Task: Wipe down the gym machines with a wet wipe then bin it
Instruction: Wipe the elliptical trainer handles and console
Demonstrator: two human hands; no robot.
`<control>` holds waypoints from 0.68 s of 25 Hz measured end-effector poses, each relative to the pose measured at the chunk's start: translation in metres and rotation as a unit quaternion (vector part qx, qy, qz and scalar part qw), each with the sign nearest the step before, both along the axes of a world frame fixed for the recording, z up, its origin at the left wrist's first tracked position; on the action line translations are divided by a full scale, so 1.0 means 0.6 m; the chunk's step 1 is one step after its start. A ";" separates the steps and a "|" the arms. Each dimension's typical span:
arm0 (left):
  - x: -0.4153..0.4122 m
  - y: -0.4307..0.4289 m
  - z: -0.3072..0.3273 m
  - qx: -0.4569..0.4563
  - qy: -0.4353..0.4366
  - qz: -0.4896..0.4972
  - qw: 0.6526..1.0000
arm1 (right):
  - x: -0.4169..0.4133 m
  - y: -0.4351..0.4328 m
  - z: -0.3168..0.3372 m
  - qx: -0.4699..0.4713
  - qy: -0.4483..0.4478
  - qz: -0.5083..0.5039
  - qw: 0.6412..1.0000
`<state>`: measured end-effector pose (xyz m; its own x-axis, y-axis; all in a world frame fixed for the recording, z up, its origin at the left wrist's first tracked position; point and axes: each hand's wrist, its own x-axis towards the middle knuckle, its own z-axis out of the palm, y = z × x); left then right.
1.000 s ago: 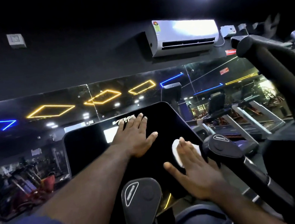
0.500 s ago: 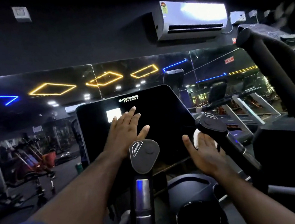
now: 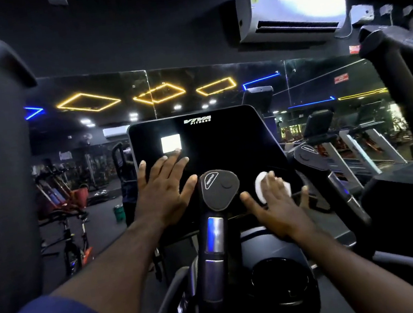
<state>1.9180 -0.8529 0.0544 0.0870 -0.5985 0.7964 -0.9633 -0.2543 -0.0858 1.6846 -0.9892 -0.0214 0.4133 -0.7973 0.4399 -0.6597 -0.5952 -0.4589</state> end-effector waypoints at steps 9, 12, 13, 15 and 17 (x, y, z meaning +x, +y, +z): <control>0.026 -0.011 -0.010 -0.157 0.186 -0.099 0.965 | 0.050 0.030 0.020 -0.121 0.053 0.049 0.990; 0.030 -0.012 -0.009 -0.177 0.207 -0.129 0.954 | 0.102 0.070 0.007 -0.168 -0.033 0.215 0.961; 0.028 -0.010 -0.009 -0.177 0.205 -0.132 0.954 | 0.113 0.077 -0.001 -0.168 -0.032 0.275 0.946; 0.028 -0.007 -0.012 -0.169 0.194 -0.131 0.957 | 0.104 0.051 0.028 -0.143 0.002 0.247 0.958; 0.031 -0.004 -0.014 -0.164 0.203 -0.134 0.956 | 0.101 -0.006 0.065 -0.147 0.029 0.071 0.986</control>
<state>1.9365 -0.8551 0.0460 0.3077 -0.3662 0.8782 -0.9344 0.0577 0.3515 1.7454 -0.9928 0.0174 0.5429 -0.5714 0.6155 -0.5810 -0.7847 -0.2160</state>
